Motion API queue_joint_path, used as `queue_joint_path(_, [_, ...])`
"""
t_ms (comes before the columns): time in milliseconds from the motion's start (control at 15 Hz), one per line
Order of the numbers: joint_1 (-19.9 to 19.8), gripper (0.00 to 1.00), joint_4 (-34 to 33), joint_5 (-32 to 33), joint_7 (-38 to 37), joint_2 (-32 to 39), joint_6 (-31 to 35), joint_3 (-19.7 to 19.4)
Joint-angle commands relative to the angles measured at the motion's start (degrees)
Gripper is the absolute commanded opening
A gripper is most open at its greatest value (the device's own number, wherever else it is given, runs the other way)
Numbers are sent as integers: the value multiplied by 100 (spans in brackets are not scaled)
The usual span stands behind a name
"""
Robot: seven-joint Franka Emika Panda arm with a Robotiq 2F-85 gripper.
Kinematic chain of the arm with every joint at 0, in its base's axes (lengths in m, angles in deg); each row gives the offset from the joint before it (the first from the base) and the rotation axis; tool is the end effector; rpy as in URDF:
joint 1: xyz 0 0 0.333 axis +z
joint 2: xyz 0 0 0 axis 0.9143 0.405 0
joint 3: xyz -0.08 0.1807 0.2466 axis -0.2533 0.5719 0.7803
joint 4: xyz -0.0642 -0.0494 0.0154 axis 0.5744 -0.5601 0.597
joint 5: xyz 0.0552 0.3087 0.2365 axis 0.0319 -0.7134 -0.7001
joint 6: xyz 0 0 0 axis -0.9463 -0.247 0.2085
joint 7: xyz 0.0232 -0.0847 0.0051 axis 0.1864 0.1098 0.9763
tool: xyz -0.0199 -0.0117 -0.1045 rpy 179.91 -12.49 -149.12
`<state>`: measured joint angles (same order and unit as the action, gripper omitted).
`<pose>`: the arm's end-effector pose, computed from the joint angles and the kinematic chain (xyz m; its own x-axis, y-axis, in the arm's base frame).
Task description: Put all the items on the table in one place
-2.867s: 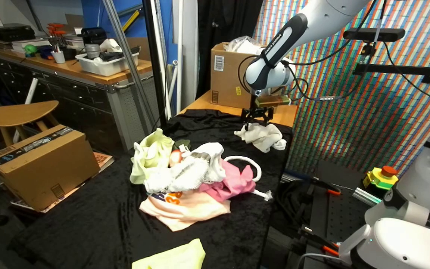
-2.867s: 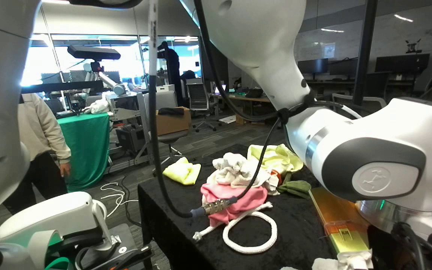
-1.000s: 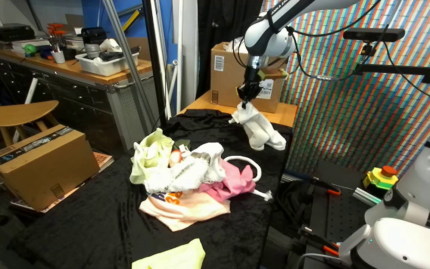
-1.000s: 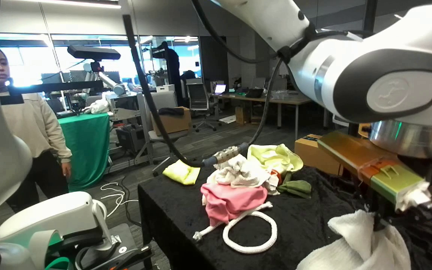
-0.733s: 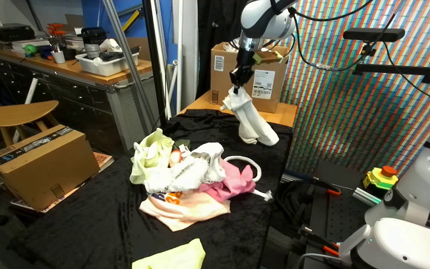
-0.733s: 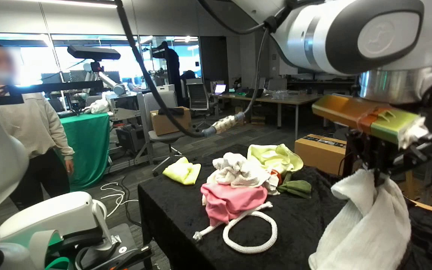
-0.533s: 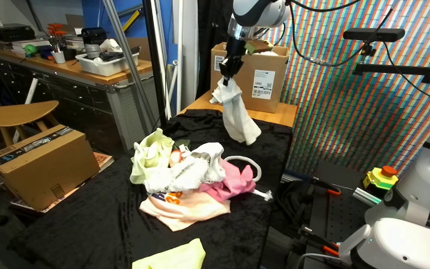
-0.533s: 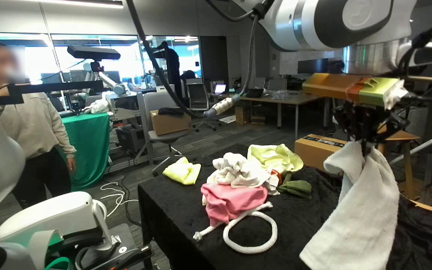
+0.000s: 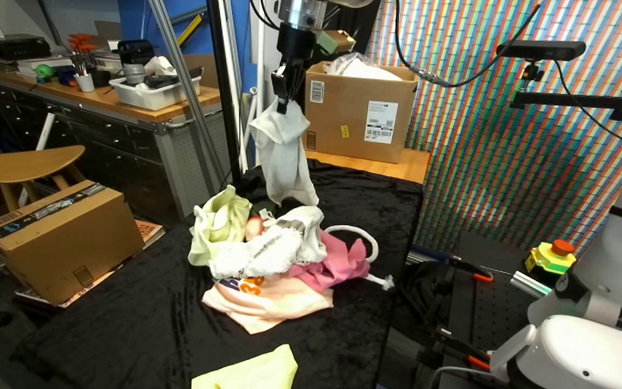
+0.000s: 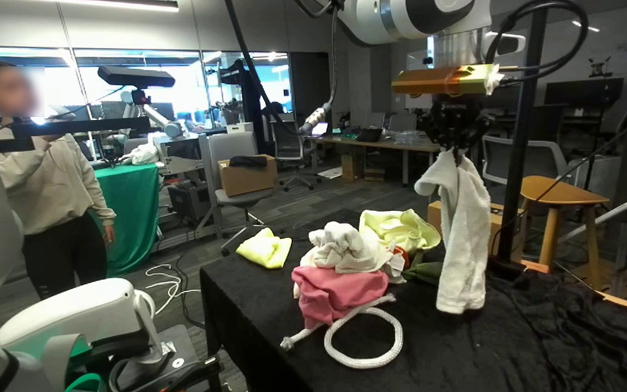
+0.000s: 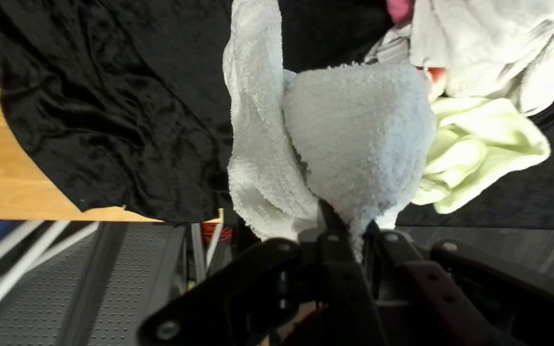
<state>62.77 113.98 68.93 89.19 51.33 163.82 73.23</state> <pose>0.6457 -0.0281 0.4781 0.9604 0.1690 0.2216 0.1784 -0.9837 -0.0230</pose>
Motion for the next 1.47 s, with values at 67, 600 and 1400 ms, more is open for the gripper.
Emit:
queue_joint_path(67, [212,10,-685,-5,760,332,-859,308])
queue_joint_path(600, [393,9,-1705,-184,1608,1102,-1959,774])
queue_joint_path(1400, [802,70,-3018,306,1525,2069,-2820,843])
